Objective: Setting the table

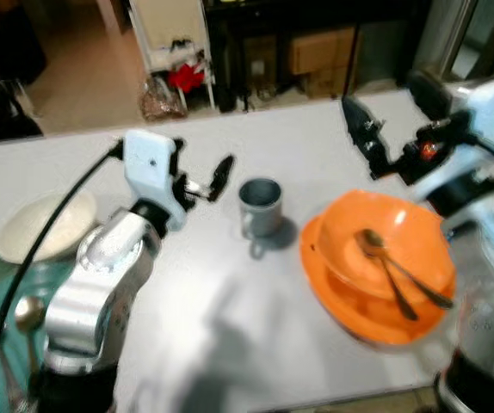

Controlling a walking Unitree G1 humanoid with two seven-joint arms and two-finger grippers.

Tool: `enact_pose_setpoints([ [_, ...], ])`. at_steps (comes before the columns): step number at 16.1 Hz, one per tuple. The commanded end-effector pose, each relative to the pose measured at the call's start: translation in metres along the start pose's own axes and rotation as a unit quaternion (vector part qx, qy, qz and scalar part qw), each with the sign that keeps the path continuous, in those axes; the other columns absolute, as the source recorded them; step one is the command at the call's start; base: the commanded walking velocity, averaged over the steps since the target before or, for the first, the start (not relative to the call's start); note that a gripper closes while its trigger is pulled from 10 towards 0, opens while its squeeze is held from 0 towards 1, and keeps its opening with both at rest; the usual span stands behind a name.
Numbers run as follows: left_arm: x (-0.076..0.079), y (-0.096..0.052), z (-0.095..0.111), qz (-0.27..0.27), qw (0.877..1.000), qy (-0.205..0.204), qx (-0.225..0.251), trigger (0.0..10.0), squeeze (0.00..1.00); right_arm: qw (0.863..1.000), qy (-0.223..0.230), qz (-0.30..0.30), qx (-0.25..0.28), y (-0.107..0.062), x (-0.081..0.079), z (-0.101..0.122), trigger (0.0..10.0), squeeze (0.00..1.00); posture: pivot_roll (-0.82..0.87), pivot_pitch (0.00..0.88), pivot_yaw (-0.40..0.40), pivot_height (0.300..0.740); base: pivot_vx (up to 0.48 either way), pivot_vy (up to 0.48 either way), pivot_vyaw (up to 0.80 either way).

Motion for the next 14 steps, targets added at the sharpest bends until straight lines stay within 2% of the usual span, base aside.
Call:
enact_pose_setpoints([
  [1, -0.0030, -0.0013, 0.0006, 0.014, 1.000, 0.005, 0.001, 10.0, 0.00, 1.000, -0.009, 0.003, 0.001, 0.0004, -0.0063, 0.0035, 10.0, 0.00, -0.05, 0.000, 0.093, 0.740, 0.000, -0.322, 0.00],
  [6, -0.0022, -0.0005, 0.0023, 0.007, 1.000, 0.013, 0.000, 10.0, 0.00, 1.000, -0.001, -0.028, -0.011, -0.0033, -0.0101, 0.0043, 10.0, 0.00, -0.04, 0.000, 0.108, 0.740, 0.000, -0.323, 0.00],
  [14, -0.0013, -0.0003, 0.0030, 0.000, 1.000, 0.015, -0.001, 10.0, 0.00, 0.999, -0.003, -0.036, -0.020, -0.0041, -0.0121, 0.0042, 10.0, 0.00, -0.04, 0.000, 0.112, 0.740, 0.000, -0.322, 0.00],
])
Point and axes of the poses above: a point about 5 cm out from each wrist's last joint towards the gripper, its own y axis pointing out of the wrist towards the gripper, its own z axis along the axis of the wrist's last joint, x = y × z, the point moved 1 cm from there along y, pointing out of the wrist towards the gripper, and after that the axes turned 5 degrees about -y, right-handed, at the moved point
